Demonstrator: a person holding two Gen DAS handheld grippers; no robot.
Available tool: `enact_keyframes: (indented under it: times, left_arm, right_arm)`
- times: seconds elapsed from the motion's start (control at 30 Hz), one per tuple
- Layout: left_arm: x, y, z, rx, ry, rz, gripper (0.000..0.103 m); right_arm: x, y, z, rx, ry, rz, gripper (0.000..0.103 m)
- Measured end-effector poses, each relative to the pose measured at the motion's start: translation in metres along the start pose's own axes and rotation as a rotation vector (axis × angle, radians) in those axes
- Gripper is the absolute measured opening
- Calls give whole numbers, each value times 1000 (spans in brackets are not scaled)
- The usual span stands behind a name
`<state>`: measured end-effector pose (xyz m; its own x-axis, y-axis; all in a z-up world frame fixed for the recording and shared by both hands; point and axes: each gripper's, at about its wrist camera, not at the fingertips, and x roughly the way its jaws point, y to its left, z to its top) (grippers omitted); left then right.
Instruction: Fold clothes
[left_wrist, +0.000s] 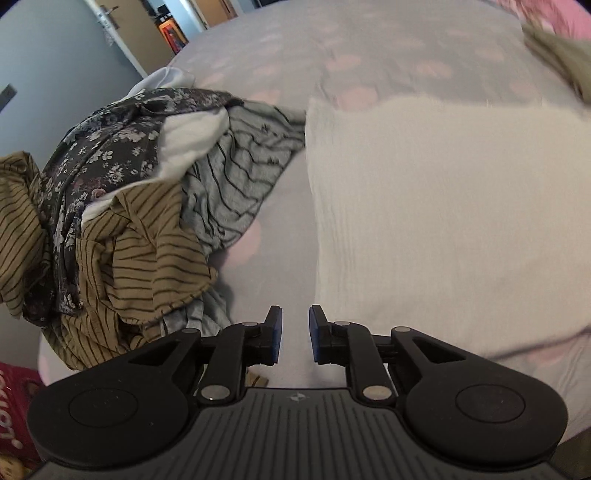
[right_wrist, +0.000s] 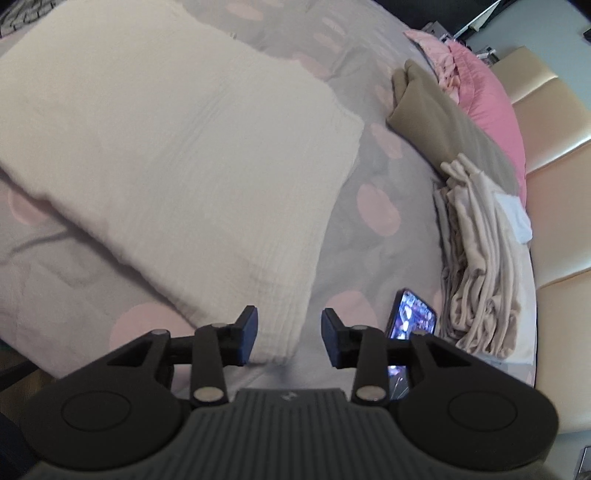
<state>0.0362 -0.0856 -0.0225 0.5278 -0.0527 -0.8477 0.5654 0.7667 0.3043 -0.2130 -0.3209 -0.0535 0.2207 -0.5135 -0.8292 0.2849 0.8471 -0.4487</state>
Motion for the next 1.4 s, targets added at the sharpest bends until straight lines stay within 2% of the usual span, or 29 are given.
enact_keyframes:
  times: [0.07,0.17,0.37,0.63,0.7,0.83,0.9,1.1,1.23,1.4]
  left_arm:
    - [-4,4,8,-27,-13,-24,14]
    - [-6,4,23,-37,-25,-55,14]
    - [-12,-3,55,-4,-104,-69,14]
    - [8,-12,86,-37,-175,-140,14]
    - [16,-16,91,-44,-172,-144,20]
    - [25,-22,101,-58,-177,-171,27]
    - [30,-23,105,-69,-174,-180,37]
    - [50,-33,108,-57,-124,-170,38]
    - [67,-37,108,-51,-82,-162,38]
    - [78,-42,108,-48,-51,-169,38]
  right_arm:
    - [-8,-5,8,2,-27,25,41]
    - [-15,-20,22,33,-60,111,41]
    - [-9,-83,60,216,-80,296,41]
    - [21,-165,87,423,-122,420,49]
    - [32,-176,90,461,-128,441,49]
    - [57,-183,98,500,-103,450,53]
    - [72,-184,100,528,-74,448,55]
    - [122,-187,97,635,21,483,55]
    - [147,-185,95,703,51,530,55]
    - [164,-173,94,696,99,524,54]
